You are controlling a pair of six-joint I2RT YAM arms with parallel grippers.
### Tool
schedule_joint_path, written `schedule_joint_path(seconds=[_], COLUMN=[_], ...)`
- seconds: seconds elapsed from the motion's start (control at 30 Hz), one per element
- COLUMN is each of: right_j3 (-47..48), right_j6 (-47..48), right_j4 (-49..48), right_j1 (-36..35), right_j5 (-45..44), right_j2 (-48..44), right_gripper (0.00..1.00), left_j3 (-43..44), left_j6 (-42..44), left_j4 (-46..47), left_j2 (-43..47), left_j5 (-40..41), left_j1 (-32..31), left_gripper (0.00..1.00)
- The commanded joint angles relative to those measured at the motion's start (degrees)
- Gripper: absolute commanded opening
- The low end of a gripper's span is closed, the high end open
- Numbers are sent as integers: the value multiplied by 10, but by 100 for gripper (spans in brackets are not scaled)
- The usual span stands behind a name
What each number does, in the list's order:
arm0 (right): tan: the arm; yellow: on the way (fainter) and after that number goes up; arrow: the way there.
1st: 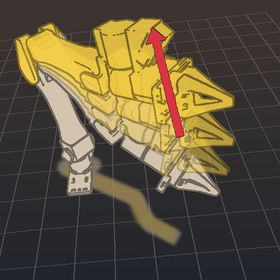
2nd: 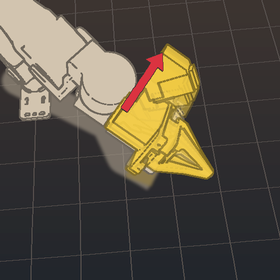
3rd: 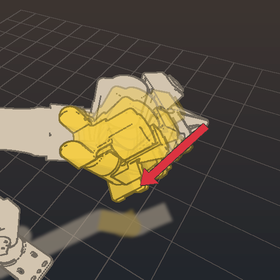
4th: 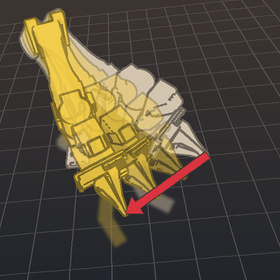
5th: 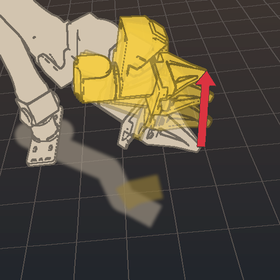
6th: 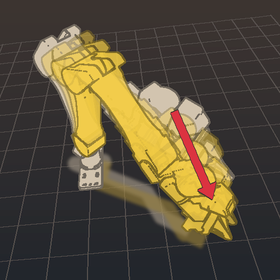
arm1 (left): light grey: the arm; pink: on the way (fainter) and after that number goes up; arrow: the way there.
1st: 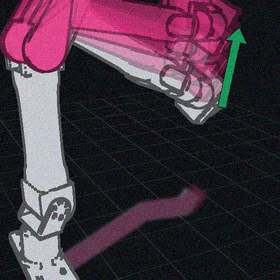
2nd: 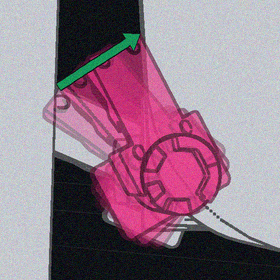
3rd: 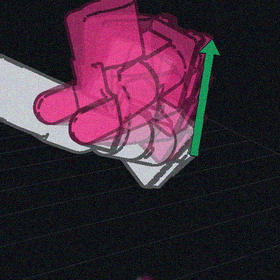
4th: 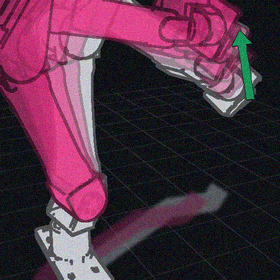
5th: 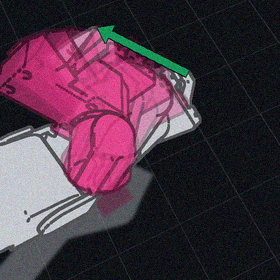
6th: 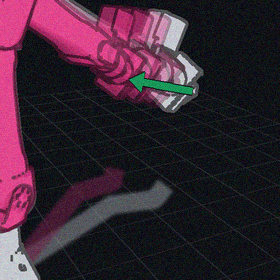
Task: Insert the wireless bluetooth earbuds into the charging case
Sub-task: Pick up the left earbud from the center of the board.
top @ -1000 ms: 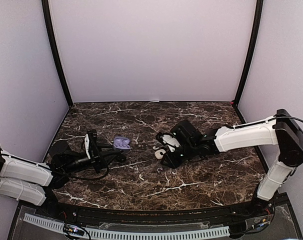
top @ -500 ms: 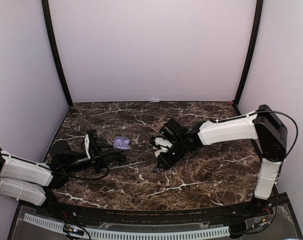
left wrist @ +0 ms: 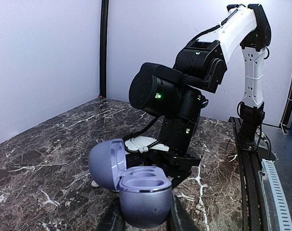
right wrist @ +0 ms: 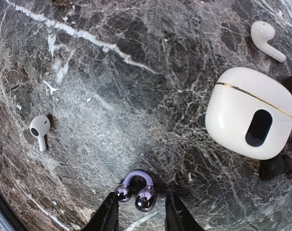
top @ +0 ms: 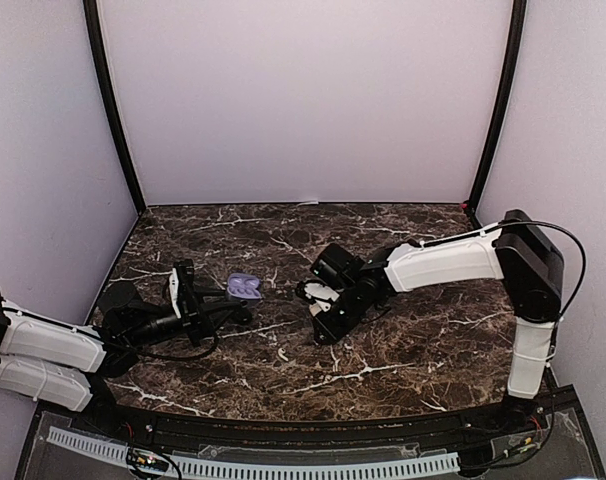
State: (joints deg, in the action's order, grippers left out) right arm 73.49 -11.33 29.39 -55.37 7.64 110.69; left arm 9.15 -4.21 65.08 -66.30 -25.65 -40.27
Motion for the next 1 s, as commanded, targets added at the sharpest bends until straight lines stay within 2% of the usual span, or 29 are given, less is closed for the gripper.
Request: schedule_joint_path(seconds=[0.0,0.2,0.53,0.67,0.97], right_j3=[18,20,-3,-39,-171], right_j6=[-7,-8,-9,-7,-16], right_j4=[9,9,-26,-78,-264], right_j1=[-6,-8,-9,-9,-10], right_j5=[-14,-25,-14,5,18], right_j2=[17,18,-14,-52,-161], right_gripper=[30,21,14,13,11], left_j3=[1,1,-1,-1,0], left_j6=[6,7,5,5,-15], left_j4=[8,7,7,10,53], left_j2=[7,10,11,9,-27], left_j5=[-4,-5,-5,-7,-43], left_j1=[3,3,4,3,3], left_gripper=[10,10,10,10,10])
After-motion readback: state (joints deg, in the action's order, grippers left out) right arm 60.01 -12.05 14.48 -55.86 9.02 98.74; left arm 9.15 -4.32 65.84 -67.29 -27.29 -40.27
